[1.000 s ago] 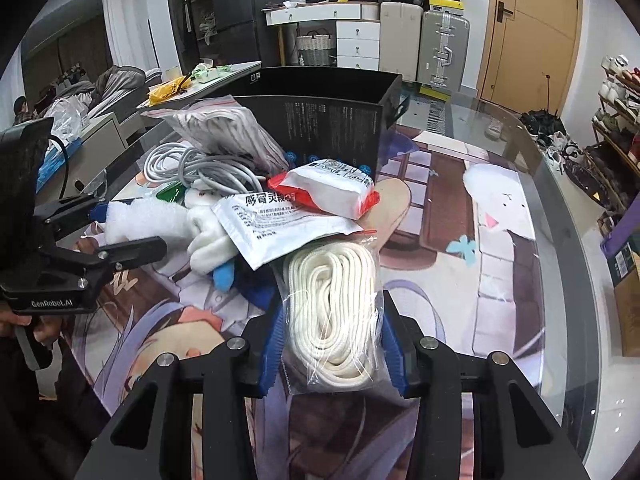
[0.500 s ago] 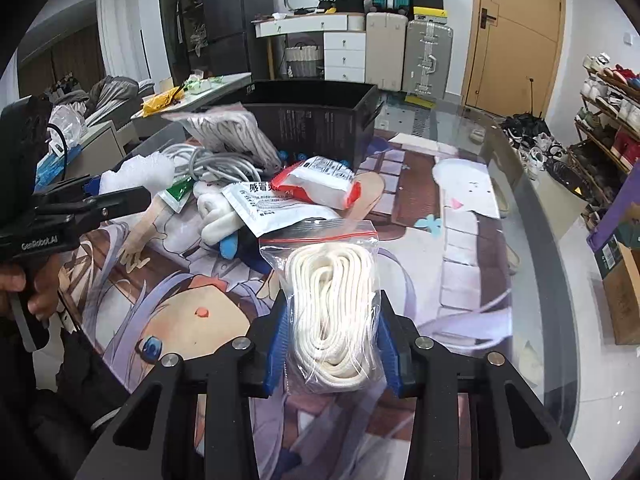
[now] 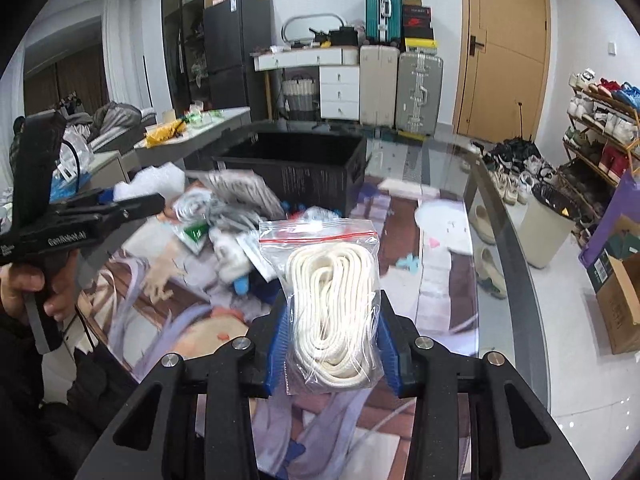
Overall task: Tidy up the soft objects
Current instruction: 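Carry the rope bag and foam sheet over the black box with both tools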
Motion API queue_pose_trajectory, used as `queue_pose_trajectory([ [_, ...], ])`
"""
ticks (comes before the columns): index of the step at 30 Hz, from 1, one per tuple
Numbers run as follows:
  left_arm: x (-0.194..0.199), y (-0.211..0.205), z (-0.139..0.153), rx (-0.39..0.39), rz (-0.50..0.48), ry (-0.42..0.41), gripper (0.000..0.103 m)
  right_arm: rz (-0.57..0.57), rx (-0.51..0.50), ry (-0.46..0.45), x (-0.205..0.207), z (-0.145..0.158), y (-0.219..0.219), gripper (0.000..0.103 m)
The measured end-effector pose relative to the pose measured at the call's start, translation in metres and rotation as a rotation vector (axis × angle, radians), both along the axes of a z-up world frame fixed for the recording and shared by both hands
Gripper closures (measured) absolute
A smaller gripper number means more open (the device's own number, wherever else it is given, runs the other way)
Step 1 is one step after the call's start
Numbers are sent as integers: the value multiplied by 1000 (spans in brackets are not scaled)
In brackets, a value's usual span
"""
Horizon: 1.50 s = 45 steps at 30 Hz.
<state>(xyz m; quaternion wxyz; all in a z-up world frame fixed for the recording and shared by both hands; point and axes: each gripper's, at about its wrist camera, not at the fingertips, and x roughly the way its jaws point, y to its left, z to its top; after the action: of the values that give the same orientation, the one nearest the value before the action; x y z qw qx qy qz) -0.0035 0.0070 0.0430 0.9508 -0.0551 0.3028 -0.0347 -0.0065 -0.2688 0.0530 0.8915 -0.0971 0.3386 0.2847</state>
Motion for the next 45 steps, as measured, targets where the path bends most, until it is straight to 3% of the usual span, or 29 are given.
queue_pose_trajectory([
  [19,38,8,34,34,25,-104,34,26,109,-84,49,44,44,63],
  [45,119,8,38,31,44,-112,33,16,103,-56,131,47,90,63],
])
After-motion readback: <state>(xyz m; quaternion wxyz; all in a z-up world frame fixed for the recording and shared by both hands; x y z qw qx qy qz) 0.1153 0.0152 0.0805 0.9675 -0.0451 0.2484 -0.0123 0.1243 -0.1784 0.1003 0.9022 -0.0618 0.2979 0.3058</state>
